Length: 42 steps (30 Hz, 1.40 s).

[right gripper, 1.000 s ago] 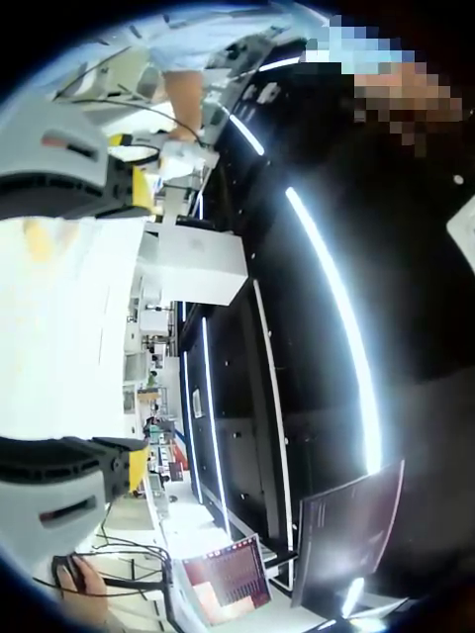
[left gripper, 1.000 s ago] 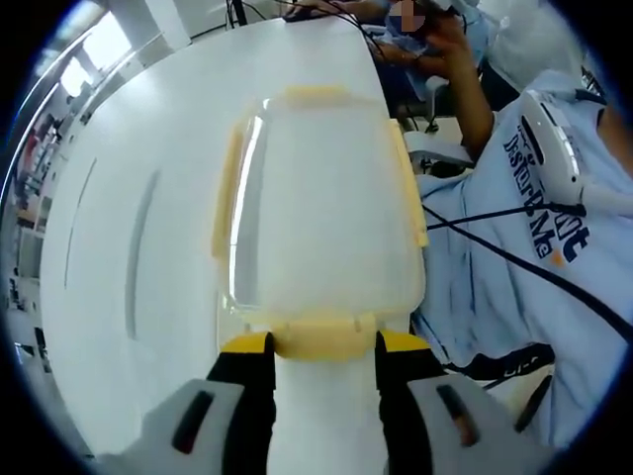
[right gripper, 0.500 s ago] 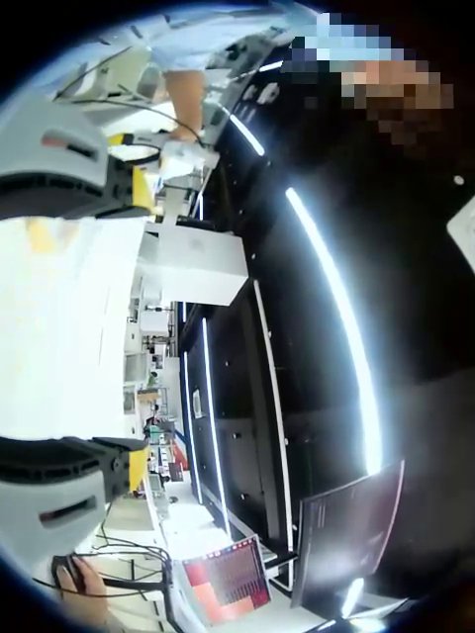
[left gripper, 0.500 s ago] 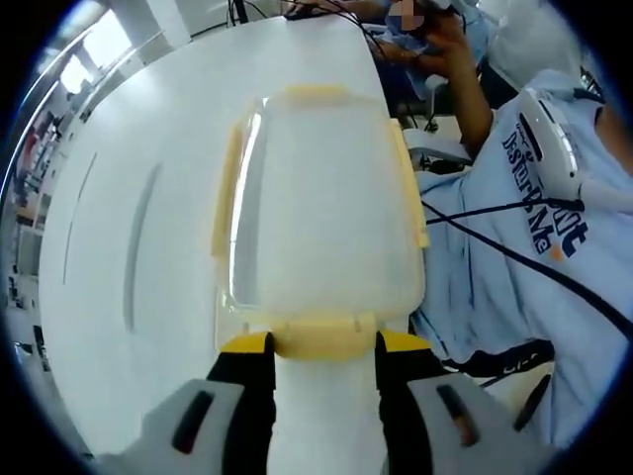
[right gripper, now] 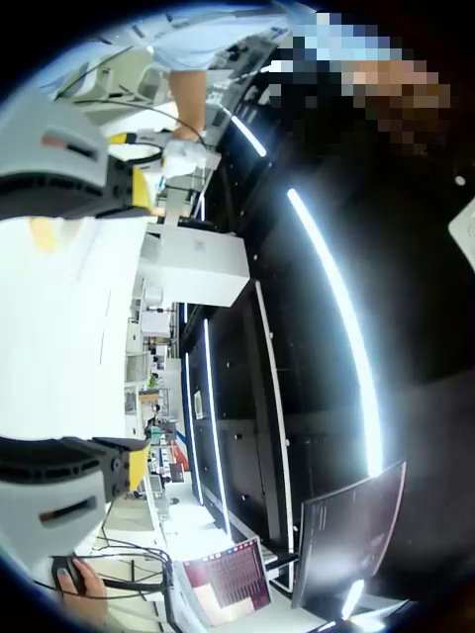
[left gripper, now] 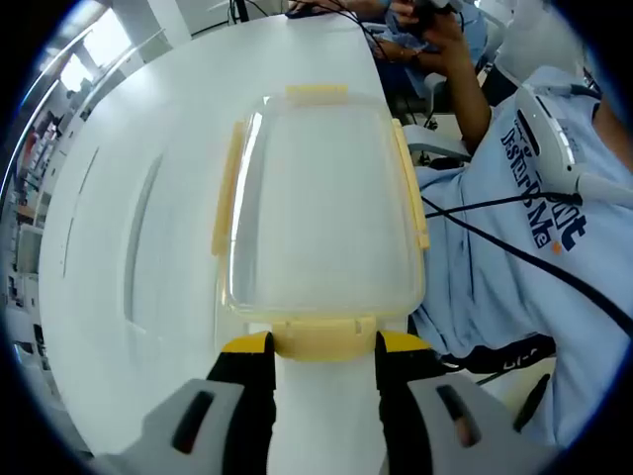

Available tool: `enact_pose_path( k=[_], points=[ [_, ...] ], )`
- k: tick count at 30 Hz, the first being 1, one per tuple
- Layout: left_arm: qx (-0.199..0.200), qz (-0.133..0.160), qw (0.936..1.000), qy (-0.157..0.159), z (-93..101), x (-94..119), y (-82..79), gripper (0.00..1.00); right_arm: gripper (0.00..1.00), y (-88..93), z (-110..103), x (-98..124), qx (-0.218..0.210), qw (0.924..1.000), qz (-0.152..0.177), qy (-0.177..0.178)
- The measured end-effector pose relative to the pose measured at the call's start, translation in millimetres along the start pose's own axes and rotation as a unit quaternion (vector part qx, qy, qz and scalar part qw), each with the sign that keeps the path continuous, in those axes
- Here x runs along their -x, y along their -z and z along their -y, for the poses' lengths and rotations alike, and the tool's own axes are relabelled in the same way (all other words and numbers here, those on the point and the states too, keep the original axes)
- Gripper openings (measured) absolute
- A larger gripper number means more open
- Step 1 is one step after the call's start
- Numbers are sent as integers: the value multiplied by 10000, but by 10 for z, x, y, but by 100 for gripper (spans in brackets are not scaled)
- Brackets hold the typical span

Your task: Snap each plastic latch of the storage box into its locked position after aligning the lid with the box until every specified latch is closed and the lid sits flush.

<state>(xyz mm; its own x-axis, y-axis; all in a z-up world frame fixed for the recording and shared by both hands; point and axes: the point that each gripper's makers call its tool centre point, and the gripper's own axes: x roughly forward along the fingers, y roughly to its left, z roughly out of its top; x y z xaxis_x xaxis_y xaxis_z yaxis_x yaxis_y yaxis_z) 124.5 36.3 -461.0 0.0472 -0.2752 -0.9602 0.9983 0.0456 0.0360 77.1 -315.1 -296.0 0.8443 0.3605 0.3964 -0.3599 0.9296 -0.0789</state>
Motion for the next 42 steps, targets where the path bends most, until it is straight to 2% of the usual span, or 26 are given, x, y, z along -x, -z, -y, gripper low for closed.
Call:
enact_pose_path(
  k=[11,28,42],
  points=[
    [-33,86,9999,67,-15,5,48,39,92,47,-21,-25,-4,10000,-58,-44],
    [-18,62,9999,121,-48,58,173,39,92,78,-63,-58,-8,9999,-131,-103],
    [18,67,9999,153,-47,114,310,38,92,139,-211,-133,-27,9994,-231,-242]
  ],
)
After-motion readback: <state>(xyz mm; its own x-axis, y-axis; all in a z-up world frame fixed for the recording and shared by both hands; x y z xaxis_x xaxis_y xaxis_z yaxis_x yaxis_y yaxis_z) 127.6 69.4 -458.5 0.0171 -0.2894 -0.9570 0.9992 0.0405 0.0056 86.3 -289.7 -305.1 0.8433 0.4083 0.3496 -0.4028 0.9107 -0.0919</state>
